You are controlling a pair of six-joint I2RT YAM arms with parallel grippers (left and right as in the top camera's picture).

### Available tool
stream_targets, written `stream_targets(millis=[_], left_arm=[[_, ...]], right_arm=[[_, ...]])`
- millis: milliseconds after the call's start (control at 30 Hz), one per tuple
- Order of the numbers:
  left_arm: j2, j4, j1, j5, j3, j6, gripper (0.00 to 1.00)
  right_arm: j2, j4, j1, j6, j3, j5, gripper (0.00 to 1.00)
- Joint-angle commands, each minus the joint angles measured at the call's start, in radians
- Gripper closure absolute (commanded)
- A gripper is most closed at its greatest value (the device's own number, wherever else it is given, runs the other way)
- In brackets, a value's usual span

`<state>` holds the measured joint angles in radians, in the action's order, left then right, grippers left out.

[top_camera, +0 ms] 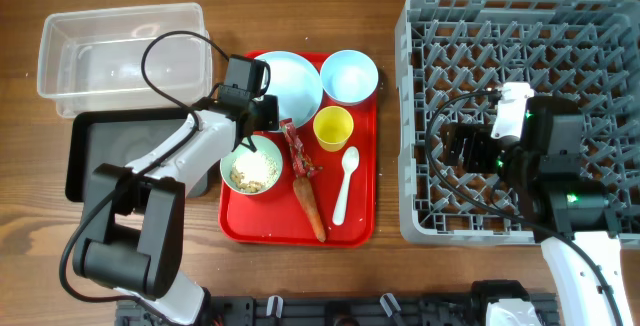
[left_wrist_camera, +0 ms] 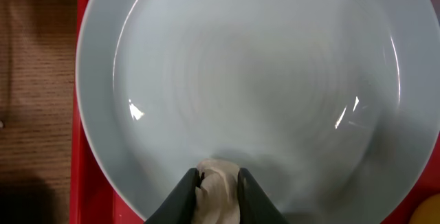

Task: Sort waste into correct bins and load items into the dishwasher rack
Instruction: 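Grasp the white tissue from the plate with the left gripper, then carry the tissue left and drop it into the clear bin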

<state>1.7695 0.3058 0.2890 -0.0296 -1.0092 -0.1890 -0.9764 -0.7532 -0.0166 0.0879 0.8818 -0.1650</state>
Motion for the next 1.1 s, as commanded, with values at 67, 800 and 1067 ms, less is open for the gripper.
stream_targets(millis=[67, 800, 1067], left_arm=[[-0.095, -0.048, -0.006, -0.033, -0.015, 0.001, 0.81], [-0.298, -0.041, -0.229, 0.132, -0.058, -0.006, 0.67], [-0.162, 0.072, -0.143, 0.142, -0.057, -0.006, 0.62]], right_arm=[[-0.002, 0.003, 0.003, -0.007, 0.022, -0.020, 0.00], [-0.002, 0.004, 0.003, -0.006, 0.022, -0.021, 0.00], [-0.002, 0.003, 0.003, -0.006, 0.022, -0.021, 0.00]])
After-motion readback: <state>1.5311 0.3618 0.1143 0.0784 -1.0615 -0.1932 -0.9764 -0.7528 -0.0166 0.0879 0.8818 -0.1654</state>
